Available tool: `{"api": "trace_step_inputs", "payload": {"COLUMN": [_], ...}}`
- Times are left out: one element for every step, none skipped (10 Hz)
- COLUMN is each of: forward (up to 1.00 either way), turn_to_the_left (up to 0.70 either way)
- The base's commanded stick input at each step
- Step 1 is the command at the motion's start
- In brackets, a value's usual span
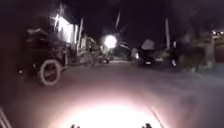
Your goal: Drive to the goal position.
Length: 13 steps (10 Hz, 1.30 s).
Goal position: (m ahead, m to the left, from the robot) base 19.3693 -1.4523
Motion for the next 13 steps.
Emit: {"api": "trace_step_inputs", "payload": {"forward": [0.85,0.85,0.85,0.85,0.85,0.85,0.85,0.85,0.85,0.85,0.85,0.85,0.85], "turn_to_the_left": [0.0,0.0,0.0,0.0,0.0,0.0,0.0,0.0,-0.14,-0.31,-0.01,0.0,0.0]}}
